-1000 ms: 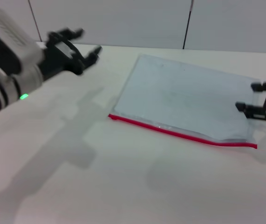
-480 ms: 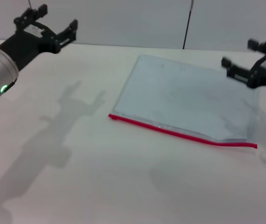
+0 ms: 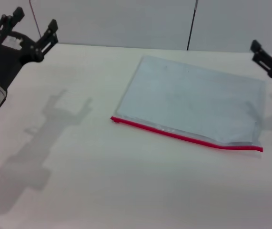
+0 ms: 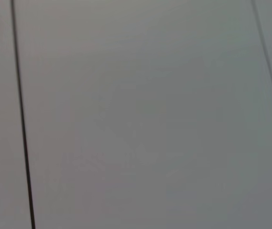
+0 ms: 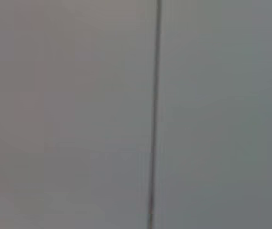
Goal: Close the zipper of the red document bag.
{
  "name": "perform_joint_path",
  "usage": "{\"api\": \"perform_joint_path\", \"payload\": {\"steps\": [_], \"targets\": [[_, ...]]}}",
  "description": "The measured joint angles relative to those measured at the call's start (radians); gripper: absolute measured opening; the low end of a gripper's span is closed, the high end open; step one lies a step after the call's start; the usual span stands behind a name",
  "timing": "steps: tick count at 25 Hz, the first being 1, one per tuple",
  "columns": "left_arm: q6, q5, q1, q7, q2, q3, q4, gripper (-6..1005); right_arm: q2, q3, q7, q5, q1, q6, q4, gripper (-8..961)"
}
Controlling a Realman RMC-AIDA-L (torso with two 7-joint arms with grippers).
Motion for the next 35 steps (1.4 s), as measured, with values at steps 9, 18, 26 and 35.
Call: {"api": "perform_joint_path", "payload": {"steps": [9,18,26,35], "targets": [[-0.025,-0.004,-0.061,-0.001,-0.002,-0.046,-0.111,861,0.005,-0.014,-0.135,0.184,0.014,-0.025,0.054,849],[-0.020,-0.005,-0.098,-0.002,0.001,-0.065,-0.164,861,0.001,-0.014,-0.137,0.189,0.025,-0.061,0.083,849],[-0.014,-0.006,-0.135,-0.002,0.005,-0.082,-0.214,861,-0.005,-0.016,-0.139,0.182,0.102,-0.202,0.237,844],[0.034,-0.005,-0.159,-0.003,0.006,-0.094,-0.231,861,-0.005,-0.016,-0.137,0.183,0.132,-0.196,0.271,842]]}}
